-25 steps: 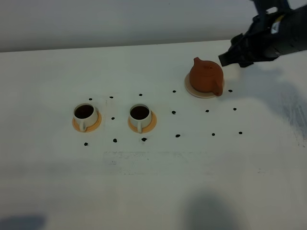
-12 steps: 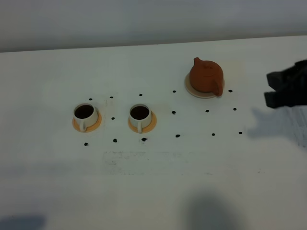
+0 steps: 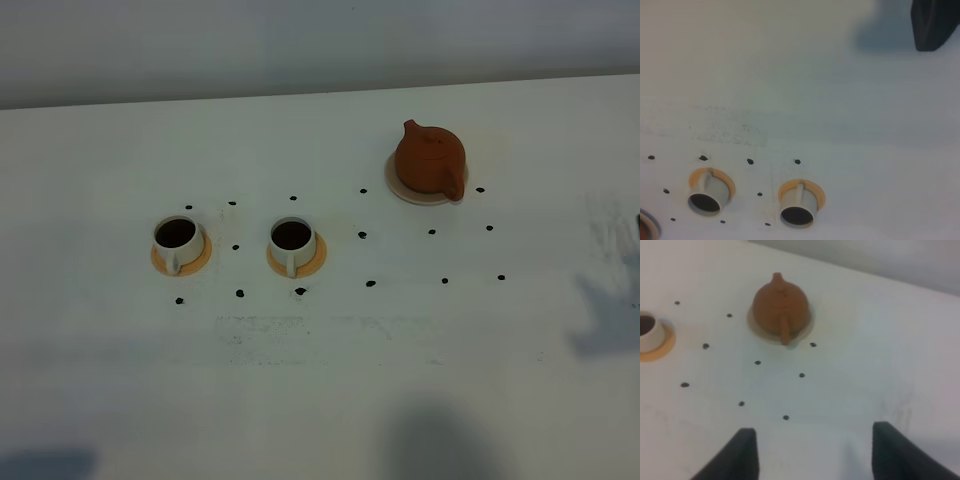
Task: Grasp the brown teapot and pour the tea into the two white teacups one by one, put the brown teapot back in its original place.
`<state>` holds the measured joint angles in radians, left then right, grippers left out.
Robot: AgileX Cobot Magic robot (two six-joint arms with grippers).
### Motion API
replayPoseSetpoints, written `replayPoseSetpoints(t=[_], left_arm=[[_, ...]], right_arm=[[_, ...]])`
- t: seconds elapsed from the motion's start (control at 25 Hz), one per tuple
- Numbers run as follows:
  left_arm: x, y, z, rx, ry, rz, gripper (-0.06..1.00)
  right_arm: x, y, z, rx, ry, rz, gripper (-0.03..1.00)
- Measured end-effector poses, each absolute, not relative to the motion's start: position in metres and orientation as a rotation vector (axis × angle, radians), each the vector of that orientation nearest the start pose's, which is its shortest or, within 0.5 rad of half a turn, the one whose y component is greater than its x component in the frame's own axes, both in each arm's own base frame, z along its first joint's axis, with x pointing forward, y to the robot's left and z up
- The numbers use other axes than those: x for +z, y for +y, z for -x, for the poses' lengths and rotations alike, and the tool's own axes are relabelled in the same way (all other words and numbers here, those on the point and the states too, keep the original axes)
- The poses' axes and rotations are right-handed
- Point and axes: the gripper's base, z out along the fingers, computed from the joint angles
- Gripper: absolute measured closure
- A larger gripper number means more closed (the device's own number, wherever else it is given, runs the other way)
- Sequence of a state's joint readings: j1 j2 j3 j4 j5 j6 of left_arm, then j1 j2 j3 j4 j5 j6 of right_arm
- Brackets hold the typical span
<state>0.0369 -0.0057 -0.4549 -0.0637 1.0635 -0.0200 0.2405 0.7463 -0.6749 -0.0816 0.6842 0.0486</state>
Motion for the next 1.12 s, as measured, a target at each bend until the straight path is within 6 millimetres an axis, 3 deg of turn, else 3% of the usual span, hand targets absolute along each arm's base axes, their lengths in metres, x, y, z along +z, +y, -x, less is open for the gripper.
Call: replayPoseSetpoints(t=[0.4,1.12], left_arm=[[0.265,-0.005,0.001,-0.067,2.085,0.058,0.62],[0.265,-0.005,0.001,-0.068,2.085,0.060,0.62]], right_arm=[[0.308,0.023,-0.119,0.035,2.320,0.258,0.48],[0.303,0.013,-0.074,0.062,2.273,0.233,0.54]])
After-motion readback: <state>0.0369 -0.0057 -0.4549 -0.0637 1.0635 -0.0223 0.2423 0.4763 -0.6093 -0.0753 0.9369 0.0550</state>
